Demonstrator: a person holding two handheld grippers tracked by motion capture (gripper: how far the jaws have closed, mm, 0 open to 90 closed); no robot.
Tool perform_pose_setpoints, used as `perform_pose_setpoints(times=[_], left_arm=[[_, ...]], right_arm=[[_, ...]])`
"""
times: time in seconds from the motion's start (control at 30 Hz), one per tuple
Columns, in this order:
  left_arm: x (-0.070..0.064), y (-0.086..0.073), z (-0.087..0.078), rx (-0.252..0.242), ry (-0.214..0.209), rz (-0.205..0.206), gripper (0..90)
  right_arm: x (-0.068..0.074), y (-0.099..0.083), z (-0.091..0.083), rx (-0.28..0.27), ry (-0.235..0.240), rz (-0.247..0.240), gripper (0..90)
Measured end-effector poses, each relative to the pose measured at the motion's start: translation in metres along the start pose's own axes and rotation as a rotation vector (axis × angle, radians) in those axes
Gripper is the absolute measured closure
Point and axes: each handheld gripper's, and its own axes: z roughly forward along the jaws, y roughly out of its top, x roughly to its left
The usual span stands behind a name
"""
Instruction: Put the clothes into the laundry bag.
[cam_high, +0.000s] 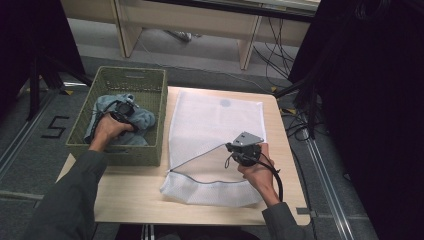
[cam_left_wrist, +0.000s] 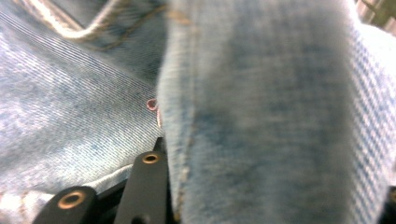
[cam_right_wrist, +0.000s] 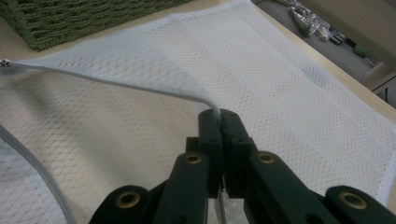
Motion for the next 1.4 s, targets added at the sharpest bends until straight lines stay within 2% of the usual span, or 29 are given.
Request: perform_pose_setpoints(times=[0.2,0.33,0.43,0.47,0.53,0.57,0.67,0.7,0.77,0.8,0.83,0.87,0.97,1.1,1.2,1.4], left_arm=[[0.004,-0.002,-0.010,-0.040,-0.015,-0.031,66.7],[0.002,0.000,-0.015,-0.078,-0.013,-0.021,67.2],[0.002,0.003,-0.025,-0.084,-0.013,-0.014,67.2],[0.002,0.004,-0.029,-0.087,-0.009,-0.006,67.2],[0.003,0.007,-0.035,-0.105,-0.018,-0.010,67.2],[0.003,0.007,-0.038,-0.116,-0.018,-0.020,67.2],[0.005,0.009,-0.049,-0.133,-0.017,-0.030,67.4],[0.006,0.010,-0.054,-0.138,-0.013,-0.028,67.5],[0.008,0.010,-0.063,-0.164,-0.010,-0.037,67.7],[0.008,0.010,-0.067,-0.195,-0.007,-0.042,67.7],[0.009,0.010,-0.071,-0.209,-0.009,-0.049,67.8],[0.010,0.011,-0.076,-0.226,-0.012,-0.059,67.8],[0.014,0.014,-0.096,-0.236,-0.017,-0.069,67.8],[0.017,0.017,-0.119,-0.280,-0.056,-0.098,67.9],[0.014,0.020,-0.137,-0.303,-0.064,-0.087,67.8],[0.002,0.029,-0.163,-0.336,-0.086,-0.047,67.7]], right_arm=[[-0.001,0.000,-0.001,0.001,0.006,-0.003,89.1],[-0.001,0.001,-0.001,0.006,0.016,0.006,89.1],[0.000,0.001,-0.001,0.013,0.018,0.023,89.1],[-0.001,0.001,-0.002,0.012,0.022,0.008,89.1],[-0.002,0.001,-0.001,0.007,0.017,0.000,89.1],[-0.001,0.001,-0.002,0.013,0.019,0.018,89.1],[0.000,0.001,-0.001,0.004,0.021,0.019,89.2],[-0.001,0.001,-0.001,-0.003,0.010,0.007,89.2],[0.000,0.001,-0.001,0.000,0.012,0.019,89.2],[-0.001,0.001,-0.002,0.003,0.020,0.020,89.2],[-0.002,0.002,-0.001,-0.015,0.001,0.005,89.2],[-0.002,0.002,-0.001,-0.017,0.004,0.010,89.2],[-0.002,0.002,0.000,-0.011,0.006,0.009,89.2],[-0.002,0.003,0.000,-0.018,0.004,0.015,89.3],[-0.002,0.003,0.000,-0.015,0.005,0.016,89.3],[-0.002,0.003,0.000,-0.020,0.001,0.012,89.3]])
